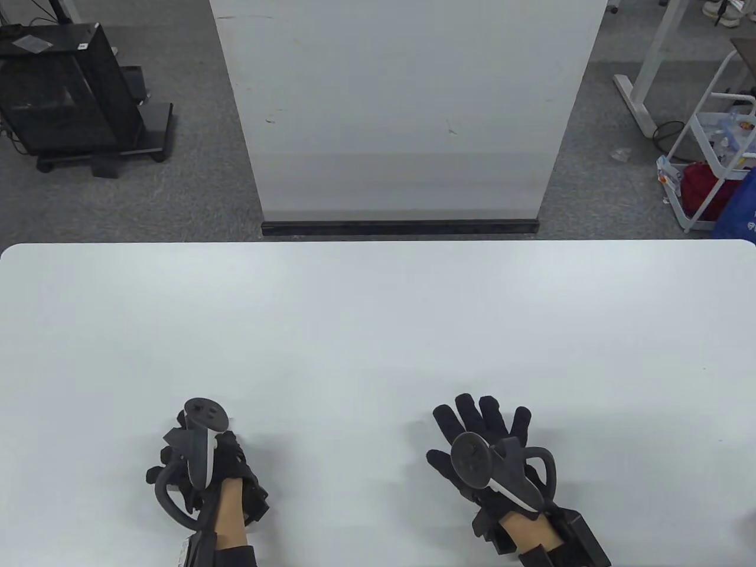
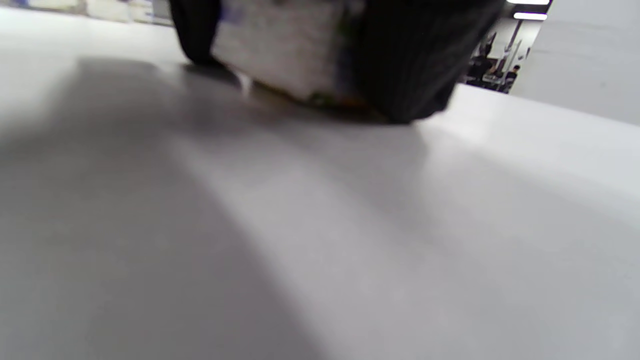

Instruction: Tear open small pack of tissues

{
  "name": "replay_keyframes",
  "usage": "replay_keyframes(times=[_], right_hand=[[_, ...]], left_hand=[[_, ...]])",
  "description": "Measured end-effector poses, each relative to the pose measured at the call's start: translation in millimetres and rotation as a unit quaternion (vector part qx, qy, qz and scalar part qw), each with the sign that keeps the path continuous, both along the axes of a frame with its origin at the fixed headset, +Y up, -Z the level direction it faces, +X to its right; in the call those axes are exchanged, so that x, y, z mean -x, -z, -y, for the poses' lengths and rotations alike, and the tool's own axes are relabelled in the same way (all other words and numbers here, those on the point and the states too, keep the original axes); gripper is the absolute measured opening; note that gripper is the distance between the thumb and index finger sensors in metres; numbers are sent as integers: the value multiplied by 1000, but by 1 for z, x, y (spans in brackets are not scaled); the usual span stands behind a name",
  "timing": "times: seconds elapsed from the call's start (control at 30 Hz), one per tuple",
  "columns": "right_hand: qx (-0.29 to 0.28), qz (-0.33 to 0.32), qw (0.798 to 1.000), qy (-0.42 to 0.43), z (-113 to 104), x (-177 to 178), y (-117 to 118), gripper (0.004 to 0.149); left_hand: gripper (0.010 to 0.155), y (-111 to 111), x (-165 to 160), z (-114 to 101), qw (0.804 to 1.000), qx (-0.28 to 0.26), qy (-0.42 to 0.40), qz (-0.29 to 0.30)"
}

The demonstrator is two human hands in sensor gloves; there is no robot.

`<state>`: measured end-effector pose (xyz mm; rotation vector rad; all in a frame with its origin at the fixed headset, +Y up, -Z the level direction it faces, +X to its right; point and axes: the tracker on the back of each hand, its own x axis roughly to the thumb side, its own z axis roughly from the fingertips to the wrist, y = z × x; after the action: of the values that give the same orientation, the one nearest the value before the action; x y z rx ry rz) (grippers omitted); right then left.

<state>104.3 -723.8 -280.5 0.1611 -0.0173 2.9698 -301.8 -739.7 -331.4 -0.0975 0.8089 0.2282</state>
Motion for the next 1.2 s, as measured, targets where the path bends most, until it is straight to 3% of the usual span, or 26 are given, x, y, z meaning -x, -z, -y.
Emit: replay_keyframes(times=[0.37,0.53,0.7,1.2], right_hand=[[0,3,1000,3,0,-1,1,78],[-3,-1,1000,8,-2,0,-1,80],[-11,-13,1000,8,-6,5,-6,80],[-20,-15,1000,15,-9,7,-8,79]], left_hand=[[78,3,-37,-16,994,-46,-3,100],[77,0,-62,-25,975,-102,-42,192],[77,-6,-81,-31,963,-121,-60,233],[78,-21,-149,-31,909,-98,-44,404]])
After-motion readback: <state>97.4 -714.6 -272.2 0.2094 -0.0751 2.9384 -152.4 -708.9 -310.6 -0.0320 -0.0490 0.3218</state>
